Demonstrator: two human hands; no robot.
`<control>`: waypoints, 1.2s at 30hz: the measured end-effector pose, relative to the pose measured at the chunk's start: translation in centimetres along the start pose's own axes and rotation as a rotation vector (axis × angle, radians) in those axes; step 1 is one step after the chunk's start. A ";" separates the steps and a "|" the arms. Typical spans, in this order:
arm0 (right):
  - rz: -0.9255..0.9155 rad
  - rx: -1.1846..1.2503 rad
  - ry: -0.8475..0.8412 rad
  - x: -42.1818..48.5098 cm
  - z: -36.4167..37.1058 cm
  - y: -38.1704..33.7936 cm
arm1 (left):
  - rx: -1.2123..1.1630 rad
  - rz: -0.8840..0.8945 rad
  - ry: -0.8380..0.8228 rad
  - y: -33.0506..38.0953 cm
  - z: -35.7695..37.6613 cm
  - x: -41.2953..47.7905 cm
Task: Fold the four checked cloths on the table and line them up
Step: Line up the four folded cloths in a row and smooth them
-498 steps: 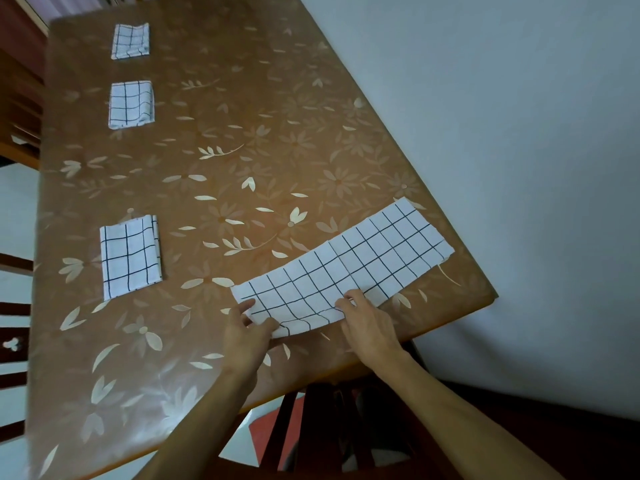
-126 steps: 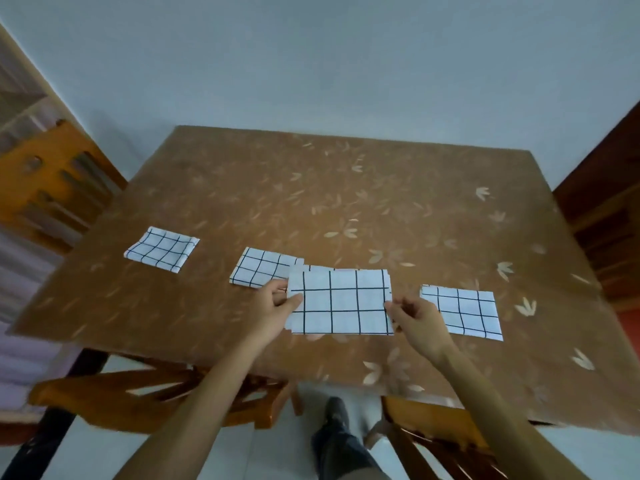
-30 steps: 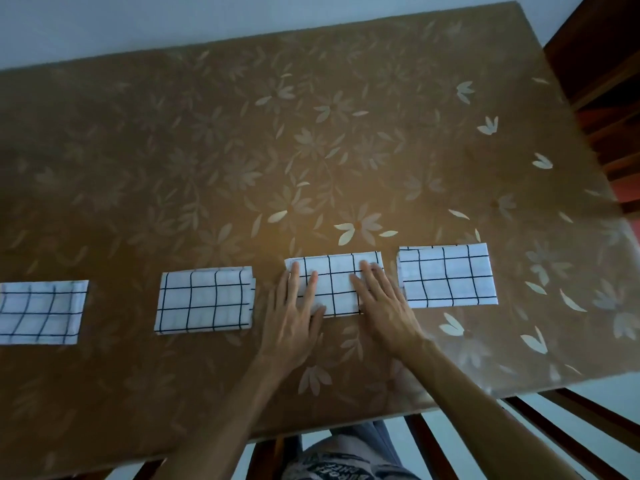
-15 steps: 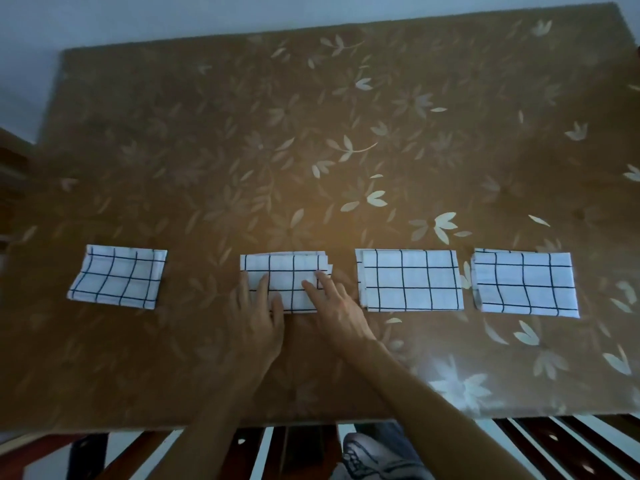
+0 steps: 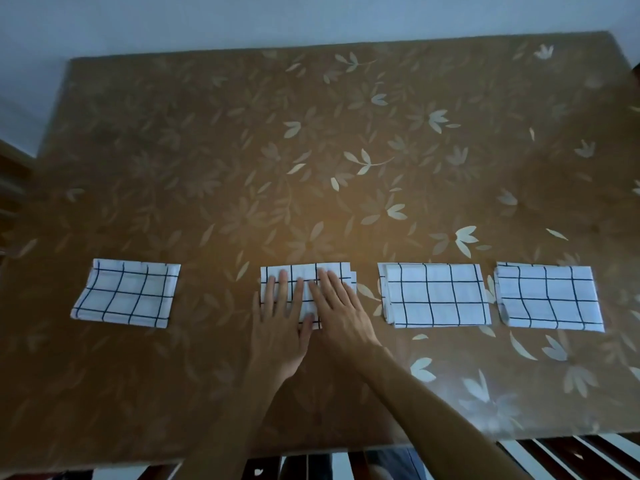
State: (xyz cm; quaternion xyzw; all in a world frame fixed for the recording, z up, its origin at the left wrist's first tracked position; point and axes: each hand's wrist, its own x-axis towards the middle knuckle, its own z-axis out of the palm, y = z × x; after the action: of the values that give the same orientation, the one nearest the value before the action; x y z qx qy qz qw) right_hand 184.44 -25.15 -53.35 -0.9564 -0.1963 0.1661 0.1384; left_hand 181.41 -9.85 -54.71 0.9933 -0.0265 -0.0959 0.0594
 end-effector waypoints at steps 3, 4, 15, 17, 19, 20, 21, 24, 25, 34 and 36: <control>-0.009 -0.041 -0.030 0.2 0.6 1.0 | -0.009 -0.021 -0.018 -0.4 0.0 -0.3; 0.002 -0.042 -0.005 0.1 0.5 1.2 | -0.019 -0.026 -0.026 -0.7 -0.1 -0.3; 0.137 -0.073 0.107 -0.6 -0.7 0.7 | 0.052 -0.053 -0.088 -6.5 -1.3 -2.5; 0.073 -0.016 0.142 0.3 -1.0 -1.1 | 0.048 -0.103 -0.027 -8.6 -2.1 -3.1; -0.019 0.053 0.173 1.7 -0.9 -3.8 | 0.022 -0.170 0.031 -11.2 -3.1 -3.4; -0.061 0.088 0.188 2.6 -0.7 -5.3 | 0.004 -0.219 0.051 -12.8 -3.5 -3.5; -0.105 0.129 0.200 3.5 -0.6 -6.9 | -0.010 -0.283 0.069 -14.5 -4.0 -3.5; -0.227 0.233 0.153 6.1 -0.2 -11.9 | -0.038 -0.518 0.103 -20.0 -5.1 -3.3; -0.258 0.256 0.118 6.8 0.0 -13.5 | -0.049 -0.578 0.099 -21.8 -5.5 -3.3; 0.075 0.693 -0.069 11.1 1.1 -23.3 | -0.191 -0.646 -0.005 -28.0 -5.0 -2.9; 0.109 0.726 -0.059 11.1 1.1 -23.7 | -0.174 -0.613 0.039 -27.8 -4.8 -3.1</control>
State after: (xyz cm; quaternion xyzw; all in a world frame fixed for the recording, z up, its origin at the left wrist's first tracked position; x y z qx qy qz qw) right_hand 185.84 0.73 -49.43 -0.8489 -0.0773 0.2596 0.4540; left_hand 180.45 18.48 -52.85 0.9479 0.2833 -0.0924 0.1128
